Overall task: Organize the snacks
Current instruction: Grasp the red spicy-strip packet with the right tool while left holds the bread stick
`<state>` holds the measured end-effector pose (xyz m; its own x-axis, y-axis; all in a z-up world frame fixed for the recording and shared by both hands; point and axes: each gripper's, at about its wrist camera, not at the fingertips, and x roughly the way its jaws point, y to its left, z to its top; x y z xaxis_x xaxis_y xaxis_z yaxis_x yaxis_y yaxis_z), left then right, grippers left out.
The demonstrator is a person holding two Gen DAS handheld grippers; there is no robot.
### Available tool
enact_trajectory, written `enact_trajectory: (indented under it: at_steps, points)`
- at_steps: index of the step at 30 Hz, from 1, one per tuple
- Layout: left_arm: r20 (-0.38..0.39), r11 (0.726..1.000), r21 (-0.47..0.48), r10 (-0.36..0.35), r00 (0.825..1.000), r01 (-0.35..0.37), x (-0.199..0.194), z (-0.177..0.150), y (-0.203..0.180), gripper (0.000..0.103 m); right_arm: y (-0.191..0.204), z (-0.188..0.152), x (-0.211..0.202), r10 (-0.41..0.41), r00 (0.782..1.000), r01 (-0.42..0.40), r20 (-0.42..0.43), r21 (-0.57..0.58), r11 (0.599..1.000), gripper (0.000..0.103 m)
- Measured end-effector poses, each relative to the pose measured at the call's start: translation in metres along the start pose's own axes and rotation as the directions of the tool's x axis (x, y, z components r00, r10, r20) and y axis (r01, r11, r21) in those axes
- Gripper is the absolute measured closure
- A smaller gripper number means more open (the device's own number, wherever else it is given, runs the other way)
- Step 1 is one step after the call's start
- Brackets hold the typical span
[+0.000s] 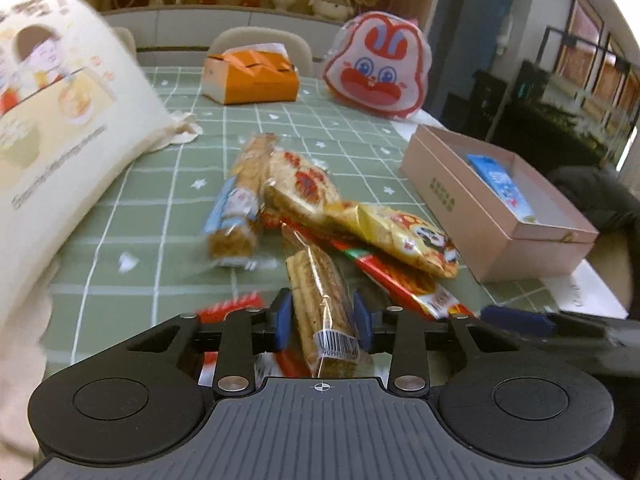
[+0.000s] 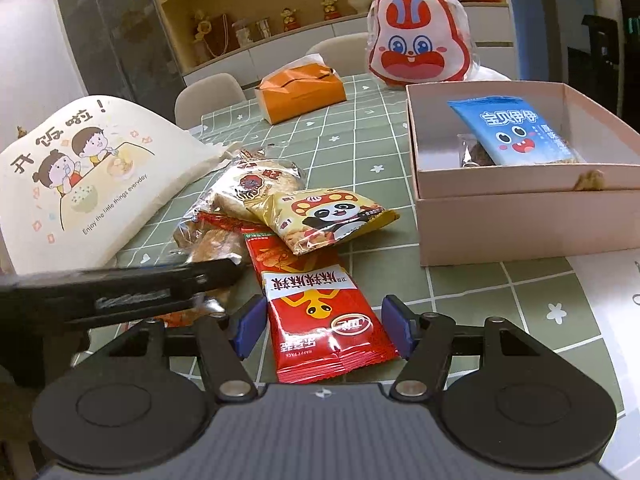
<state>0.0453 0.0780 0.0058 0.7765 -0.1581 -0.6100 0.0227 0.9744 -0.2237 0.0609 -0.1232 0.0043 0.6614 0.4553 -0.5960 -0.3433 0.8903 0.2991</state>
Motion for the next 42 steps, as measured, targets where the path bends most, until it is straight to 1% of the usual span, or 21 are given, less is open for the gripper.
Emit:
enact_trajectory:
  at_steps: [3,7,9,12,14,18,20,23,26,30,36,39,42]
  points:
    - [0.016,0.999,-0.019,-0.031,0.999,0.031,-0.022,-0.018,0.005,0.066,0.0,0.0,0.0,0.0,1.0,0.0,0.0,0.0,1.0,0.038]
    - [0.013,0.997,-0.015,-0.072,0.997,0.072,-0.047,-0.038,0.002,0.067,0.002,-0.001,0.0,-0.01,1.0,0.01,-0.001,-0.007,1.0,0.032]
    - [0.015,0.999,0.015,-0.05,0.999,0.05,-0.052,-0.042,-0.003,0.066,0.005,-0.002,0.001,-0.018,1.0,0.018,-0.002,-0.023,1.0,0.03]
    - [0.025,0.998,0.067,-0.022,0.999,0.02,-0.05,-0.042,-0.01,0.065,0.007,-0.002,0.0,-0.023,1.0,0.023,-0.003,-0.035,0.999,0.029]
    - [0.024,0.997,0.073,-0.017,1.0,0.015,-0.047,-0.041,-0.012,0.064,0.006,-0.002,0.0,-0.019,1.0,0.019,-0.002,-0.028,0.999,0.029]
    - [0.009,0.996,0.085,-0.031,0.999,0.03,-0.039,-0.041,-0.011,0.061,0.004,-0.002,0.0,-0.019,1.0,0.019,-0.001,-0.021,1.0,0.029]
    - [0.01,0.994,0.098,-0.054,0.999,0.052,-0.036,-0.042,-0.01,0.061,0.004,-0.001,0.0,-0.014,1.0,0.014,-0.002,-0.019,1.0,0.028]
    - [0.003,0.994,0.084,-0.075,0.997,0.074,-0.035,-0.041,-0.007,0.062,0.003,-0.001,0.0,-0.006,1.0,0.006,-0.002,-0.013,1.0,0.026]
    - [0.009,0.995,0.074,-0.062,0.998,0.061,-0.039,-0.046,-0.01,0.062,0.003,-0.001,0.0,-0.008,1.0,0.008,-0.002,-0.014,1.0,0.026]
    - [0.015,0.995,0.091,-0.036,0.999,0.035,-0.042,-0.05,-0.017,0.062,0.003,-0.001,0.0,-0.014,1.0,0.014,-0.002,-0.02,1.0,0.026]
    - [0.025,0.998,0.049,-0.05,0.998,0.049,-0.043,-0.051,-0.012,0.063,0.005,-0.002,0.0,-0.019,1.0,0.019,-0.002,-0.024,1.0,0.026]
    - [0.028,0.998,0.047,-0.05,0.998,0.048,-0.043,-0.051,-0.011,0.063,0.005,-0.003,0.0,-0.022,1.0,0.022,0.0,-0.025,0.999,0.026]
    - [0.029,0.998,0.057,-0.041,0.999,0.039,-0.043,-0.051,-0.013,0.063,0.011,-0.002,-0.003,-0.018,1.0,0.018,0.004,-0.068,0.997,0.026]
